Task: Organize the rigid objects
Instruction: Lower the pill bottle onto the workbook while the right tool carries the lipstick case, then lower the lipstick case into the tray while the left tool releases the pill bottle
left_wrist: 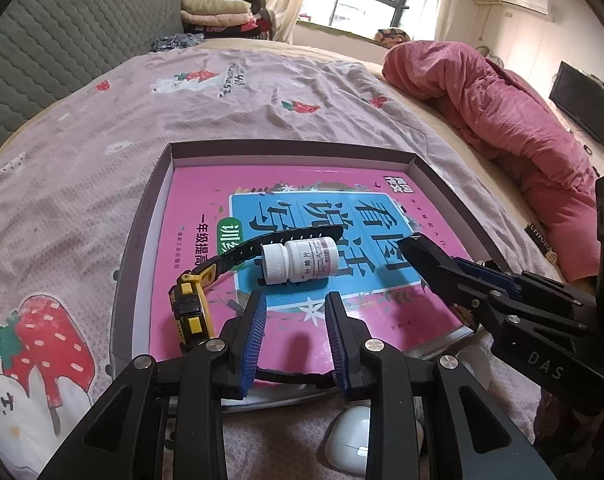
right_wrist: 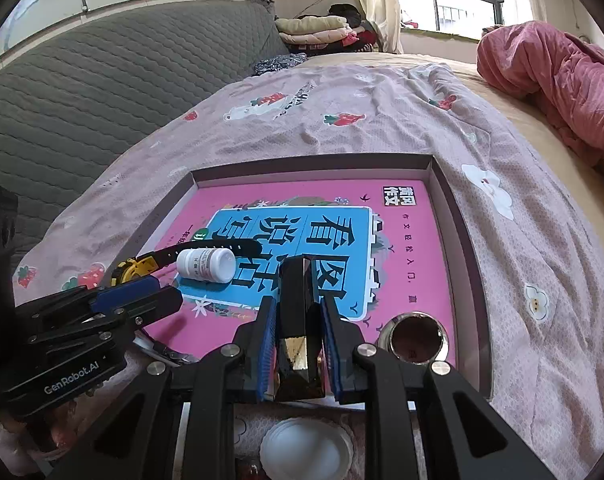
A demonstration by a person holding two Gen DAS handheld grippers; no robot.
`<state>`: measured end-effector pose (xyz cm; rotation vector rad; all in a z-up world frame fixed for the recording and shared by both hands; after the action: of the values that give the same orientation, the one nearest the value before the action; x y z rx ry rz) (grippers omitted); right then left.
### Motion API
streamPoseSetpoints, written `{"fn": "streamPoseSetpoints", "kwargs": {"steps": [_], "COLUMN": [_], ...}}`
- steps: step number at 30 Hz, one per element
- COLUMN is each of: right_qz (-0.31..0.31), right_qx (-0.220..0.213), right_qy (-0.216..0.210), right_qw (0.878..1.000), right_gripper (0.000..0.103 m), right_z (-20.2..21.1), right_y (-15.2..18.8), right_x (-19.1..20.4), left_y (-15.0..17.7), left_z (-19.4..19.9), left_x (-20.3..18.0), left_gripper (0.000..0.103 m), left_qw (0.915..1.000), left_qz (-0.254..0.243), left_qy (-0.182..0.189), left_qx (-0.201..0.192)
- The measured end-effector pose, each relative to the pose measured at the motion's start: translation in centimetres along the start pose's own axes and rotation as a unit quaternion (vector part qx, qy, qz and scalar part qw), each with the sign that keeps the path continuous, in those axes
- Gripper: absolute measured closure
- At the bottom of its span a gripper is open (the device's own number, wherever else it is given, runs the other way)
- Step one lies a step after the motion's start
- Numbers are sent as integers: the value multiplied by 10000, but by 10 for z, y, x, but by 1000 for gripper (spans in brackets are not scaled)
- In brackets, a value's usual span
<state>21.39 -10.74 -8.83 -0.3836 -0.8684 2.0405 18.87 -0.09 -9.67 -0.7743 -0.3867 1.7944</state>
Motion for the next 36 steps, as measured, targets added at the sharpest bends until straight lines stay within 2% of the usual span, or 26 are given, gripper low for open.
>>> {"fn": "streamPoseSetpoints", "kwargs": {"steps": [12,25,36], "right_qz": [21,-111,39], "right_qx": [267,250,311], "right_qy": [82,-47,39], "right_qw": [9996,9996,9995], "right_gripper": [80,80,80], "right_z": [-17,-15,-14], "right_y": [7,9,10], "right_x": [1,4,5], "left_y": [3,3,3], "left_z": [-3,-3,-3], "left_x": [-1,0,0], "left_gripper": [72,72,72], "left_qw": [10000,9999,9999], "left_qz": [-11,15,24], "left_qy": [34,43,27], "left_qx": [85,98,104]}}
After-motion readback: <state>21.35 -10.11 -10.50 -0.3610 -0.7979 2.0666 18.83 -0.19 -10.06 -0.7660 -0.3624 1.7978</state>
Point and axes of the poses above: each gripper's, at about its wrist camera, not at the fingertips, and z roughly against the way its jaws point, x to its left, y to its underside, the point moved 10 cm from there along -z, roughly the way its jaws point, and after that the axes turned 11 degrees about z, right-handed, at the moved point
